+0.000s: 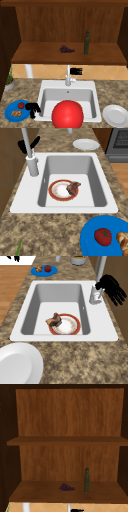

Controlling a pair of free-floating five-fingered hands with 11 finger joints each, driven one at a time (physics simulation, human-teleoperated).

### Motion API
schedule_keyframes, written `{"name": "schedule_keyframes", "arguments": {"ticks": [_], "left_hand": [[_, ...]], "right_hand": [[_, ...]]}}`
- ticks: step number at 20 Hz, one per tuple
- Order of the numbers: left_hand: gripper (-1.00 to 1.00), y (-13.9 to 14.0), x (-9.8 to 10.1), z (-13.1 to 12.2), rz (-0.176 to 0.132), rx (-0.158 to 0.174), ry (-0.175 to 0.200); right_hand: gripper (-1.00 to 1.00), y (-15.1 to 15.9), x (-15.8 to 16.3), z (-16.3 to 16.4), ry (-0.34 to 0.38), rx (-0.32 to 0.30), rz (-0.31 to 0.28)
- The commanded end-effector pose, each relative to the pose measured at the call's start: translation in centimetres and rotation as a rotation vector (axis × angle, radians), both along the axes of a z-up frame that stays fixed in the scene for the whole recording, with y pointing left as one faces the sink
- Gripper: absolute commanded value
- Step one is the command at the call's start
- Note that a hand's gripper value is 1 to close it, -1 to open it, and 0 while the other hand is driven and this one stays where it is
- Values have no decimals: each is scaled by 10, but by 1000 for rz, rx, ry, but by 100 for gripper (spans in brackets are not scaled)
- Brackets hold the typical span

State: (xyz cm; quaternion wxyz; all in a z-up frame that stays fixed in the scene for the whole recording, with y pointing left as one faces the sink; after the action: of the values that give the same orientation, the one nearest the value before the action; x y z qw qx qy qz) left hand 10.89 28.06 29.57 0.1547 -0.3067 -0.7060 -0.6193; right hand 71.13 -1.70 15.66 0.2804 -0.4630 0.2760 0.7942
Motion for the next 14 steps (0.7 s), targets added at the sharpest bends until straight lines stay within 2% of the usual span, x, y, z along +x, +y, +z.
{"name": "schedule_keyframes", "arguments": {"ticks": [1, 2, 4, 5, 6, 7, 8, 10, 14], "left_hand": [[0, 0, 0, 0, 0, 0, 0], [0, 0, 0, 0, 0, 0, 0], [0, 0, 0, 0, 0, 0, 0], [0, 0, 0, 0, 0, 0, 0], [0, 0, 0, 0, 0, 0, 0], [0, 0, 0, 0, 0, 0, 0], [0, 0, 0, 0, 0, 0, 0], [0, 0, 0, 0, 0, 0, 0], [0, 0, 0, 0, 0, 0, 0]], "right_hand": [[-100, -5, -9, -9, 0, 125, 38], [-100, -5, -10, -8, 1, 127, 39], [-100, -6, -3, -14, 53, 103, 45], [-100, -4, -3, -18, 70, 63, 28], [-100, -5, -4, -17, 77, 61, 18], [-100, -5, -9, -12, 13, 44, 19], [-100, -8, 2, -11, 33, 84, -5], [-100, -15, -1, -11, 28, 178, 3], [-100, -16, -5, -11, 68, 256, 0]]}}
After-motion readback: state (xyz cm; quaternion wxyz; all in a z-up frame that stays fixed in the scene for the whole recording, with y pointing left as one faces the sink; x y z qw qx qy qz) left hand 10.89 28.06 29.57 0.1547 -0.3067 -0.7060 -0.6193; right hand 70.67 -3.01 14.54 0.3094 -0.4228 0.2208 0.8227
